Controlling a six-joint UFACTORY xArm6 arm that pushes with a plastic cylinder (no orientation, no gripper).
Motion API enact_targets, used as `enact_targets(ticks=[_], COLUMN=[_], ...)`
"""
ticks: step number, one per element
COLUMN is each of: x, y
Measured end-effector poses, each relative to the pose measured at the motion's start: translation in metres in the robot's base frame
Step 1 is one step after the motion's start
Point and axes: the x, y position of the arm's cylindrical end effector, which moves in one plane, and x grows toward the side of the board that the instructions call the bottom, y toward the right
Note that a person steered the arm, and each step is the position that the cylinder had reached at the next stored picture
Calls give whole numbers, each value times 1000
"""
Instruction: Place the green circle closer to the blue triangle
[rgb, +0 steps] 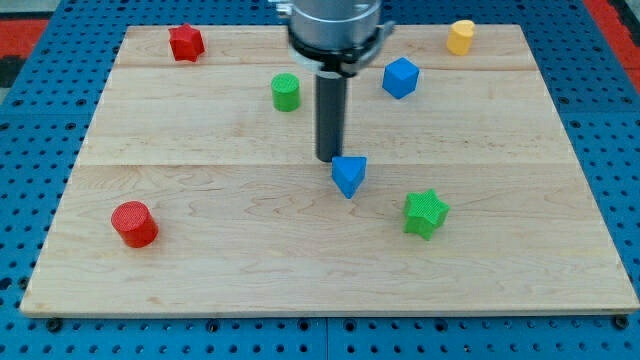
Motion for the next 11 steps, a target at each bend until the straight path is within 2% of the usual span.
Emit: enact_targets(ticks=[1,2,3,4,5,6,7,8,9,10,11], x=[38,53,37,-5,-81,-132,-97,-39,-28,11,11], y=[24,50,-17,-96,-121,-92,-19,9,-2,14,21])
